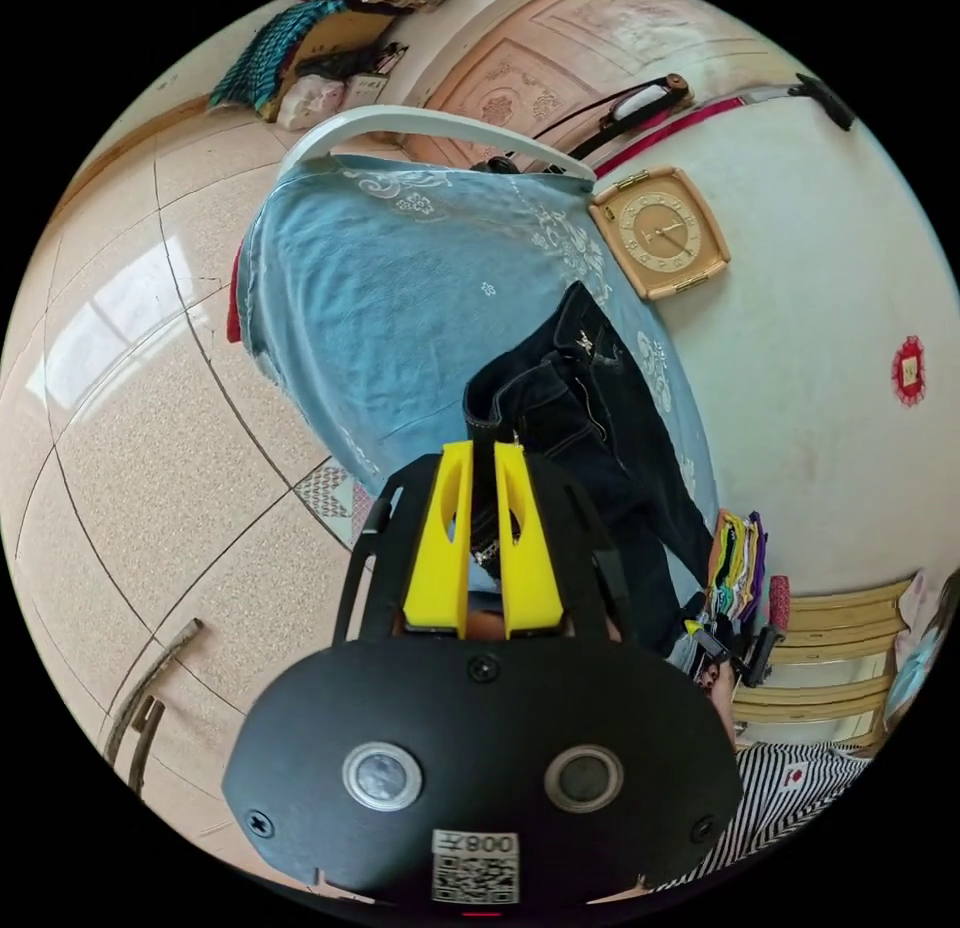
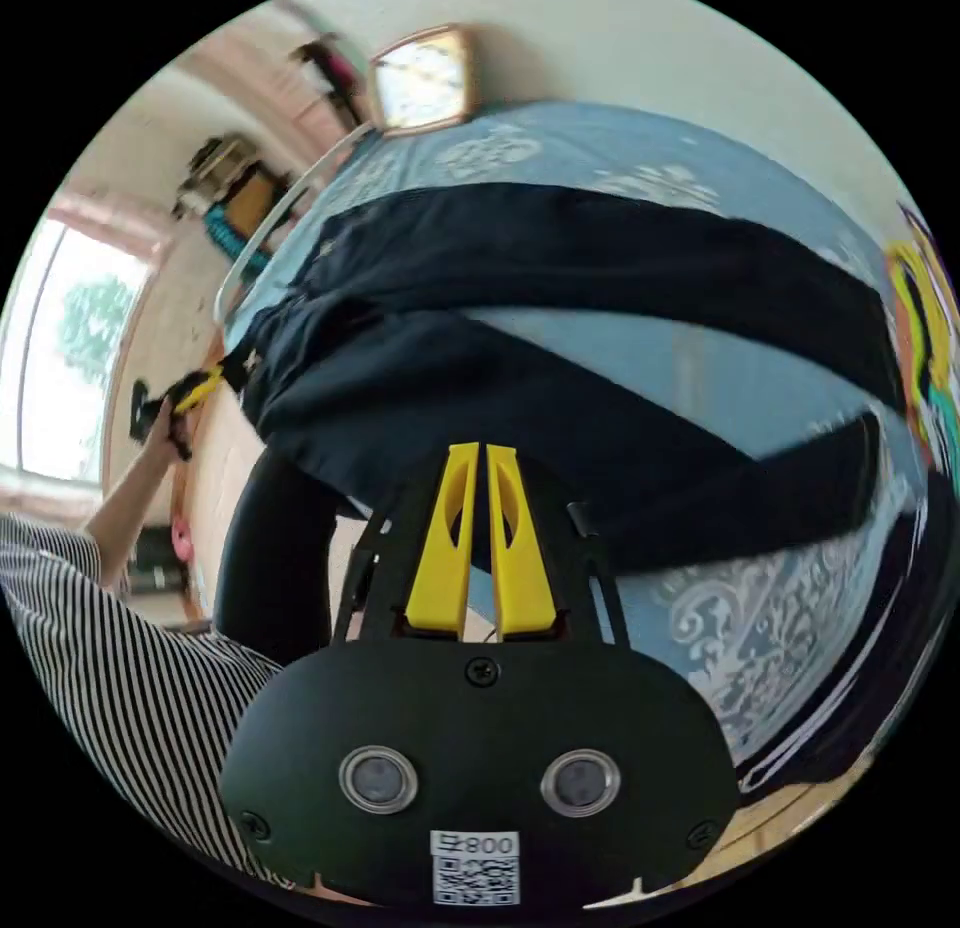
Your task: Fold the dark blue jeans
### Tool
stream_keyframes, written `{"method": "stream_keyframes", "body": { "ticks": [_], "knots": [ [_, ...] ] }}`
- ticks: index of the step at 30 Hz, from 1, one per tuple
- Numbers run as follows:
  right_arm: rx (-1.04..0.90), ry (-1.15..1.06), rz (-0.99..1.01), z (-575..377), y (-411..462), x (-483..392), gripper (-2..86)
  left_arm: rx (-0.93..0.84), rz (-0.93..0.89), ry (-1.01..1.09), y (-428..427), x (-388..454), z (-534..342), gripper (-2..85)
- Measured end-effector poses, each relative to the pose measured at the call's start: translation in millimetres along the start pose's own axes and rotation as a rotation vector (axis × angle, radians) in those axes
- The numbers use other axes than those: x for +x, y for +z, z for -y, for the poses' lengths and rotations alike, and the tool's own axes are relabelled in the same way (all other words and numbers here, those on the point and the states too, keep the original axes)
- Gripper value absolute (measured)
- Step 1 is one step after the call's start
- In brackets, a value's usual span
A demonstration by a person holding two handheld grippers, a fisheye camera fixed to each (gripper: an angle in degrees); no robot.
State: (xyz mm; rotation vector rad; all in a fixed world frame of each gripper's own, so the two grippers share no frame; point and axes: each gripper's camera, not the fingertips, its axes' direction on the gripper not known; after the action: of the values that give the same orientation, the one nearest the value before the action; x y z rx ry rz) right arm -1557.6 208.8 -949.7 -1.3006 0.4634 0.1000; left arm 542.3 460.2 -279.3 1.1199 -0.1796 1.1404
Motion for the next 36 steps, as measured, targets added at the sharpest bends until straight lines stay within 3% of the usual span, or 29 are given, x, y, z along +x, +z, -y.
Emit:
{"method": "stream_keyframes", "body": {
  "ticks": [2, 5, 16, 22, 30, 34, 36],
  "knots": [
    [0.096, 0.329, -0.015, -45, -34, 93, 4.0, -0.013, -0.031, 0.049, 8, 18, -8, 4.4],
    [0.187, 0.594, -0.100, -92, -62, 167, 6.3, -0.100, -0.121, 0.180, 40, 65, -15, 4.0],
    [0.258, 0.911, -0.011, -119, -59, 244, 7.5, -0.500, -0.347, 0.646, 208, 274, -68, 2.8],
    [0.243, 0.842, 0.000, -119, -72, 242, 2.2, -0.633, -0.389, 0.791, 264, 340, -102, 2.1],
    [0.249, 0.645, -0.143, -119, -143, 191, 0.8, -0.672, -0.375, 0.891, 293, 381, -113, 1.3],
    [0.111, 0.617, -0.346, -138, -160, 160, 0.7, -0.683, -0.384, 0.874, 301, 381, -108, 1.2],
    [0.045, 0.635, -0.346, -145, -155, 159, 0.7, -0.695, -0.381, 0.860, 307, 378, -103, 1.1]
  ]
}}
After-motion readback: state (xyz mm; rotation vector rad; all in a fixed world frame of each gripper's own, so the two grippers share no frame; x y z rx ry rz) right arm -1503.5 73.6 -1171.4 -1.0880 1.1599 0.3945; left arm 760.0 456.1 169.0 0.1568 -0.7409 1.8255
